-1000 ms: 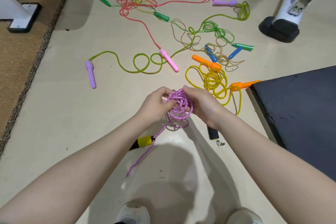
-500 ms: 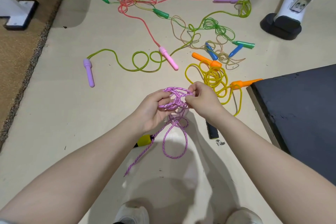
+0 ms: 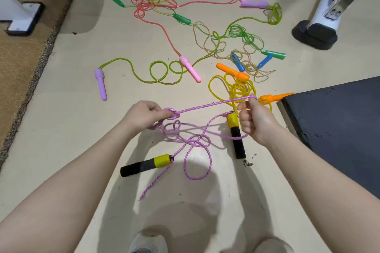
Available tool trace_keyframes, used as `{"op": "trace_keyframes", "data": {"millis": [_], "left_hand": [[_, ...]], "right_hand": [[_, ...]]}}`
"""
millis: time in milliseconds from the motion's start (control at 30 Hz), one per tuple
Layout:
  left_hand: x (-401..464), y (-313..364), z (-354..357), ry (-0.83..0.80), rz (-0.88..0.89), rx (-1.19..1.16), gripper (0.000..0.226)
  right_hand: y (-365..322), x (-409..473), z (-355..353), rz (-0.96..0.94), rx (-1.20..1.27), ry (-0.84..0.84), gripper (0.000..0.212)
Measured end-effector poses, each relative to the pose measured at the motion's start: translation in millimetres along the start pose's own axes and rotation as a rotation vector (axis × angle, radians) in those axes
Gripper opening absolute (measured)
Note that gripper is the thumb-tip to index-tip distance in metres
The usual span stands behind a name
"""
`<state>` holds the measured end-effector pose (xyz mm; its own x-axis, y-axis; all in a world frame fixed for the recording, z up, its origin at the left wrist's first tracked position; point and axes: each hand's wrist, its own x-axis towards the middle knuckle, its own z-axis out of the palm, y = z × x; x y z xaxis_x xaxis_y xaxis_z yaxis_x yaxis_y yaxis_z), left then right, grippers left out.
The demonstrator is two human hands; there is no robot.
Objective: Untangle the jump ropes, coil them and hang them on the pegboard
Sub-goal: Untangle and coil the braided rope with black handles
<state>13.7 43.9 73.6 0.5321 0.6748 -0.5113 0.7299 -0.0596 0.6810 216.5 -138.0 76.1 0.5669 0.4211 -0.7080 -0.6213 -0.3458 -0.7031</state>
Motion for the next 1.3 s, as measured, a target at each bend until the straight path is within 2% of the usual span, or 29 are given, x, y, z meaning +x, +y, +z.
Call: {"op": "trace_keyframes", "data": {"millis": [67, 133, 200, 267, 300, 333, 400, 500, 533, 567, 633, 667, 733, 800, 867, 967, 1067, 1133, 1233, 1300], "left_hand": [[-2.5, -0.4, 2.4, -0.309, -0.130, -0.087, 0.036], [-3.3, 0.4, 6.5, -0.477, -0.202, -0.133, 0.039], [-0.5, -1.1, 9.8, -0.443, -0.212, -0.265, 0.041], [2.0, 0.1, 10.0, -0.390, -0.233, -0.565, 0.034], [1.9, 3.5, 9.2, -0.387, -0.237, -0.723, 0.029], [1.9, 7.5, 8.5, -0.387, -0.232, -0.825, 0.026], [1.4, 14.5, 8.2, -0.369, -0.204, -0.837, 0.027], [1.0, 15.8, 13.7, -0.382, -0.166, -0.736, 0.039], [0.6, 16.2, 15.8, -0.388, -0.164, -0.779, 0.043], [0.6, 16.7, 17.6, -0.384, -0.161, -0.852, 0.044], [0.8, 20.3, 20.8, -0.350, -0.148, -0.977, 0.041], [-0.3, 23.5, 22.1, -0.345, -0.142, -0.985, 0.036], [-1.8, 27.5, 27.7, -0.322, -0.100, -0.880, 0.027], [-2.0, 27.5, 33.6, -0.244, -0.035, -0.707, 0.016], [-4.5, 27.6, 38.7, -0.220, -0.008, -0.707, 0.017], [-9.7, 34.0, 47.7, -0.270, 0.018, -0.672, 0.021], [-9.7, 40.6, 50.0, -0.146, 0.037, -0.624, 0.021], [-9.3, 41.1, 45.7, -0.133, 0.029, -0.659, 0.021], [-13.3, 40.5, 40.7, -0.217, 0.003, -0.643, 0.024], [-14.2, 41.7, 38.5, -0.247, -0.008, -0.645, 0.024]], "right_hand": [[2.9, 0.7, -1.5, 0.078, 0.190, -0.024, 0.049], [0.3, 0.2, 3.0, 0.100, 0.450, -0.070, 0.055], [-1.3, 0.3, 7.5, 0.078, 0.673, -0.093, 0.057], [-1.7, -1.7, 10.7, 0.066, 0.798, -0.154, 0.060], [-2.6, -2.3, 11.4, 0.070, 0.782, -0.186, 0.063], [-3.9, -2.5, 11.1, 0.074, 0.711, -0.203, 0.066], [-5.8, -4.5, 9.6, 0.042, 0.447, -0.167, 0.064], [-1.1, -6.0, 6.4, -0.251, -0.247, -0.085, 0.039], [-0.6, -7.6, 7.0, -0.364, -0.513, -0.110, 0.028], [-0.2, -10.0, 9.1, -0.437, -0.770, -0.156, 0.026], [0.7, -12.0, 13.8, -0.437, -1.192, -0.234, 0.048], [1.3, -11.4, 16.2, -0.384, -1.293, -0.268, 0.053], [3.4, -10.1, 20.5, -0.286, -1.325, -0.342, 0.054], [7.7, -9.1, 23.7, -0.246, -1.238, -0.371, 0.047], [12.4, -6.9, 28.4, -0.334, -1.195, -0.320, 0.038], [15.2, -7.4, 37.1, -0.535, -1.079, -0.099, 0.026], [11.7, -9.7, 40.7, -0.531, -0.973, -0.089, 0.024], [8.2, -11.1, 37.3, -0.567, -1.058, -0.087, 0.019], [5.4, -11.6, 30.7, -0.706, -1.181, -0.055, 0.008], [6.6, -11.3, 28.6, -0.810, -1.254, -0.046, 0.014]]}}
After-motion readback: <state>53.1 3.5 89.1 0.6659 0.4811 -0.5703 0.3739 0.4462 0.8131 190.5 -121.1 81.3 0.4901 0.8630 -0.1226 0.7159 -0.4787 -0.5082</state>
